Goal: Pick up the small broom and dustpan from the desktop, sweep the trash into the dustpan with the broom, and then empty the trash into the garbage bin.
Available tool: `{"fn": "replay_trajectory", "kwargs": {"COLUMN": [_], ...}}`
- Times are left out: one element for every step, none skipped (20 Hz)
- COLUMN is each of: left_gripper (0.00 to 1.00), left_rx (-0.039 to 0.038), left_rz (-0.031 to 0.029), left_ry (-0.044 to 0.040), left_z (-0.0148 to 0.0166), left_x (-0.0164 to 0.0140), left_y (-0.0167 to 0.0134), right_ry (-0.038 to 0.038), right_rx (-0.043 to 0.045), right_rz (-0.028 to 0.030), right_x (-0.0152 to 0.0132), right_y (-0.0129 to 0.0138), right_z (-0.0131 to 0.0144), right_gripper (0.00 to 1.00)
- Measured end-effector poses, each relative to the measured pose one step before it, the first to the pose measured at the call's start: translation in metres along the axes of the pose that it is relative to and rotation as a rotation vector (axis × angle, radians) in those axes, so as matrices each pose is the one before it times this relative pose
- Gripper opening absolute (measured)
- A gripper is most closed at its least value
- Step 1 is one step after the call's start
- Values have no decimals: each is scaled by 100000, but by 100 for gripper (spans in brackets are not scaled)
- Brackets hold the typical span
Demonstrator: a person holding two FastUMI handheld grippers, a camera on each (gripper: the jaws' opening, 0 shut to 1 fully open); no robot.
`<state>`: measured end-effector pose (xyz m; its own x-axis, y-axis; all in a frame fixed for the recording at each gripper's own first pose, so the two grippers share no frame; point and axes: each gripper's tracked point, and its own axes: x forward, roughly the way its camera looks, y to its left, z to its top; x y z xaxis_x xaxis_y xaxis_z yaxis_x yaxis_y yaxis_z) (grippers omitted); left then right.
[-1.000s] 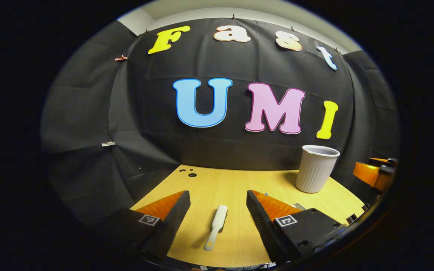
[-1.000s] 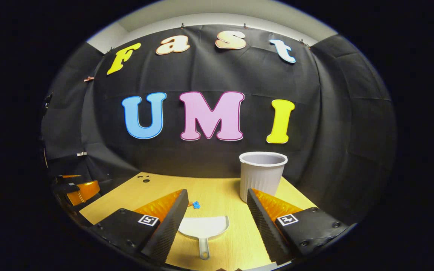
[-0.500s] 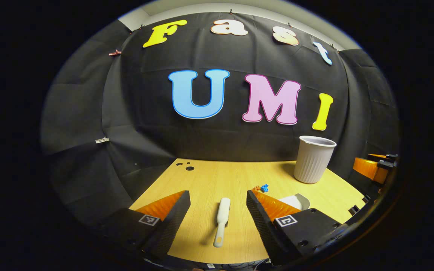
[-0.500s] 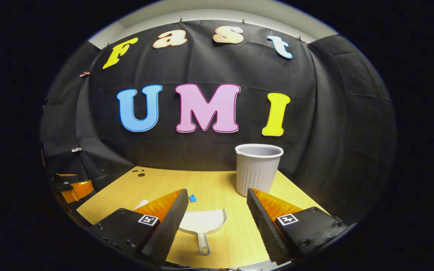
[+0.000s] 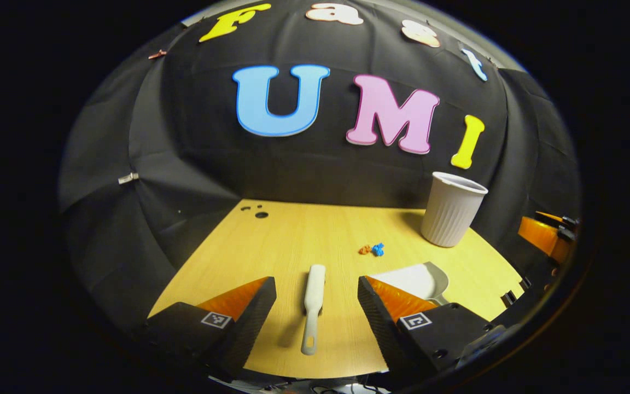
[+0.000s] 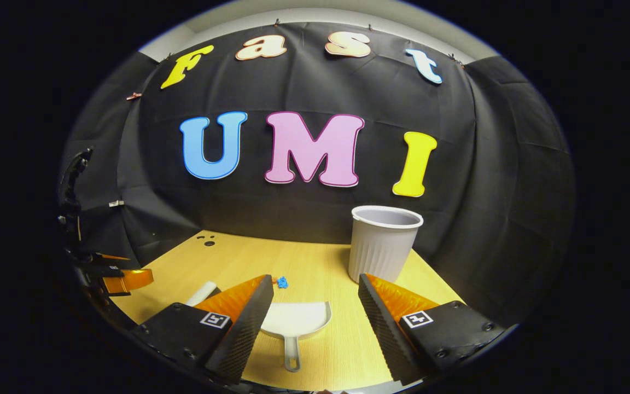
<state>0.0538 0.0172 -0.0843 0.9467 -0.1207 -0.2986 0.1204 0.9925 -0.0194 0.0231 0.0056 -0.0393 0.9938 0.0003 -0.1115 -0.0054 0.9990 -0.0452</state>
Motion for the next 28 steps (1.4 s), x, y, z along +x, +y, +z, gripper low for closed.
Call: {"fn": "replay_trajectory", "kwargs": {"left_gripper": [96,96,96,95,96,95,95,95,95,95,95,95,95,95,95,95,95,93,92,92,90,86,83,80,74,66,57,49], "left_rx": [-775,-738,-476,4,340,-260,-844,-924,-303,565,1612,2211,1540,-23,-1498,-1367,-563,159,389,235,46,-243,234,1213,1611,1276,1252,291], "left_rz": [332,-68,319,486,511,296,-15,59,44,580,733,971,1172,186,-883,-591,280,507,635,660,12,63,1858,846,501,370,-45,98], "left_ry": [3849,3546,4076,4074,4227,4325,4460,4537,4644,4011,3366,3260,3055,3328,3328,2925,2223,1584,1552,1060,723,1008,269,-835,288,541,-1127,-607], "left_z": [-865,-637,-899,-737,-824,-640,-714,-731,-821,-462,-358,-249,-222,-195,-391,-223,-288,-41,-125,32,-99,-66,-34,181,-163,-135,64,364], "left_x": [980,1204,1139,1093,1578,1403,1446,1120,1286,1180,996,862,925,778,581,562,526,392,425,352,299,210,-23,294,113,-70,137,-939], "left_y": [280,57,288,305,140,119,26,2,105,131,70,114,133,-87,-351,-166,51,-24,-59,-33,-39,-52,229,81,-13,-164,-148,50], "right_ry": [1665,1718,1516,1432,1777,2125,1671,1459,1297,1278,1117,1315,1220,1039,1295,2488,3170,2964,2005,1936,1285,969,926,951,946,822,912,1030], "right_rx": [231,-214,-222,178,470,456,315,41,-302,-491,-409,-339,-19,484,599,48,-304,-366,-9,-10,108,95,171,249,317,606,682,822], "right_rz": [818,621,-227,260,502,494,571,326,247,192,402,470,667,893,1383,1925,1772,1654,1485,1335,732,436,240,111,-199,-110,-61,-35], "right_x": [610,668,374,606,465,441,310,493,463,391,356,359,353,402,392,363,334,462,266,63,142,313,180,205,94,-102,42,-25], "right_y": [-169,-114,-376,-309,-93,-20,-14,-115,-110,-164,15,120,0,65,224,632,527,502,467,246,121,200,101,133,76,-13,16,-13], "right_z": [-302,-333,-307,-351,-521,-511,-347,-364,-353,-319,-233,-357,-275,-169,-308,-668,-817,-793,-424,-418,-150,-205,-254,-290,-199,-293,-195,-355], "right_gripper": [98,98,98,98,98,98,98,98,98,98,98,98,98,98,98,98,98,98,98,98,98,98,98,98,98,98,98,98]}}
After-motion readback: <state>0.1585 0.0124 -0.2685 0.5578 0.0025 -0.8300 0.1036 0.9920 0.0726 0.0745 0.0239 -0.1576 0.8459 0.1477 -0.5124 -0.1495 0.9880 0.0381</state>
